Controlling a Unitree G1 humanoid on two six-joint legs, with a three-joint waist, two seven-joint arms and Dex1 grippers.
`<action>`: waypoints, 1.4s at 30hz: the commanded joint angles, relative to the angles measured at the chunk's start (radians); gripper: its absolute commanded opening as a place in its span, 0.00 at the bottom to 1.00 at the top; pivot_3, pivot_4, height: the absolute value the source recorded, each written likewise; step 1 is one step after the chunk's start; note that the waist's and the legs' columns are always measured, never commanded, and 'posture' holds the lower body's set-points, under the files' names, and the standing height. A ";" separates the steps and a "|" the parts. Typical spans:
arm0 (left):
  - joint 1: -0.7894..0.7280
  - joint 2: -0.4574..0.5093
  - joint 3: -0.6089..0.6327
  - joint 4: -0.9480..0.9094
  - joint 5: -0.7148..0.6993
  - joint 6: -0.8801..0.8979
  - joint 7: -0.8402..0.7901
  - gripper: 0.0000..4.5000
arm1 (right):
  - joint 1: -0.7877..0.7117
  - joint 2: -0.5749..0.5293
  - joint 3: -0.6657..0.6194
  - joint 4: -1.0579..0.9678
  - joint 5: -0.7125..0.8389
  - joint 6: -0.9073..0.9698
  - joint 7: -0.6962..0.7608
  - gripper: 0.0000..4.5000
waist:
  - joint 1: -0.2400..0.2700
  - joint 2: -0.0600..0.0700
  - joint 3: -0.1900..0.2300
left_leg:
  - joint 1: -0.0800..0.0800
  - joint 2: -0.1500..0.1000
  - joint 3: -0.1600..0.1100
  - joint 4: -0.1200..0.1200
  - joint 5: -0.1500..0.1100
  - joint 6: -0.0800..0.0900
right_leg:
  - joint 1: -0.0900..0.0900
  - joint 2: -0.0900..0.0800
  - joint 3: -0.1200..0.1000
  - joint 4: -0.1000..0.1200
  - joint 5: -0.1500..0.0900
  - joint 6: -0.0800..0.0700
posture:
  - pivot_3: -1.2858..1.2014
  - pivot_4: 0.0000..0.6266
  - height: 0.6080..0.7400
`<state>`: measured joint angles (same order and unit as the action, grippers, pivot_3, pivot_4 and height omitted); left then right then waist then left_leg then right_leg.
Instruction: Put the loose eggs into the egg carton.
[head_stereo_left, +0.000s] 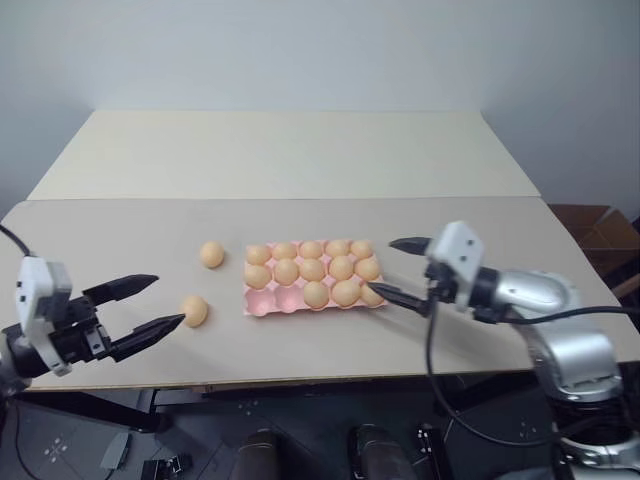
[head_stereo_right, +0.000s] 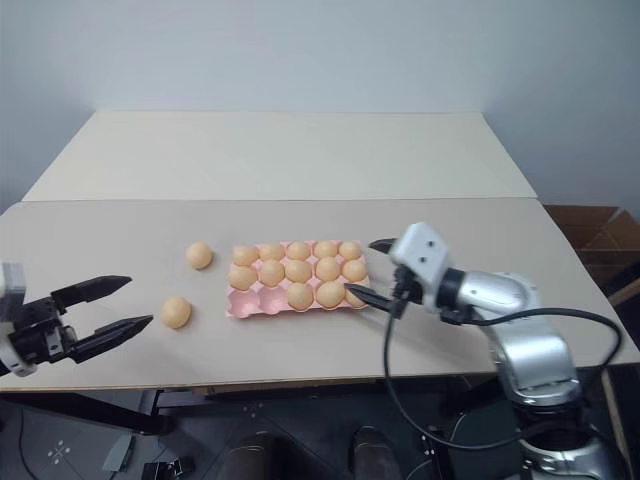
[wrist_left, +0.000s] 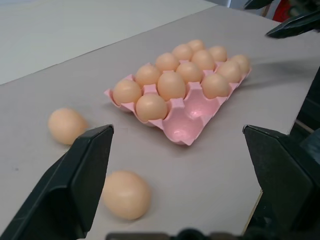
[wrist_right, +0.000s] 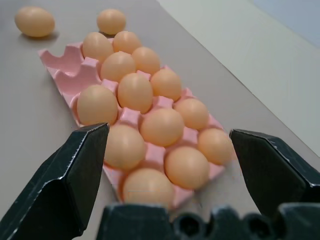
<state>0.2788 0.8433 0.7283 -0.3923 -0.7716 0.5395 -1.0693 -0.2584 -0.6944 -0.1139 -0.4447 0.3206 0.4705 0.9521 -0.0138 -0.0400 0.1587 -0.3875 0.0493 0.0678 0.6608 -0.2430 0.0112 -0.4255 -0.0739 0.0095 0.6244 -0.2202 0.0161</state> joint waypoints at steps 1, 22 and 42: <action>0.080 -0.032 0.105 -0.031 -0.012 -0.009 0.002 1.00 | 0.061 -0.058 -0.120 0.051 0.076 -0.116 0.116 1.00 | -0.006 0.000 0.000 | 0.001 0.001 0.000 0.000 0.000 0.000 | 0.000 0.000 0.000 0.000 -0.001 0.002 | 0.52 0.24 1.00; 0.074 -0.133 -0.131 0.009 0.131 0.025 0.242 1.00 | 0.085 -0.080 -0.056 0.129 0.057 -0.254 0.103 1.00 | 0.004 0.000 0.000 | 0.002 -0.001 0.001 0.000 0.000 0.000 | 0.001 -0.001 0.003 0.001 -0.002 -0.003 | 0.52 0.24 1.00; -0.243 -0.252 -0.409 0.176 0.294 0.076 0.511 0.51 | 0.079 -0.092 -0.070 0.079 0.063 -0.256 0.086 1.00 | 0.012 -0.001 -0.001 | 0.003 -0.001 0.000 0.000 0.001 0.000 | 0.002 0.000 0.003 0.002 0.004 0.002 | 0.52 0.24 1.00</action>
<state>0.0370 0.5884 0.3253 -0.2073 -0.4861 0.6273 -0.5557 -0.1778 -0.7746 -0.1582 -0.3339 0.3759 0.2364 1.0555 -0.0020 -0.0405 0.1579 -0.3843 0.0479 0.0683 0.6610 -0.2425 0.0109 -0.4232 -0.0743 0.0125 0.6263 -0.2166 0.0179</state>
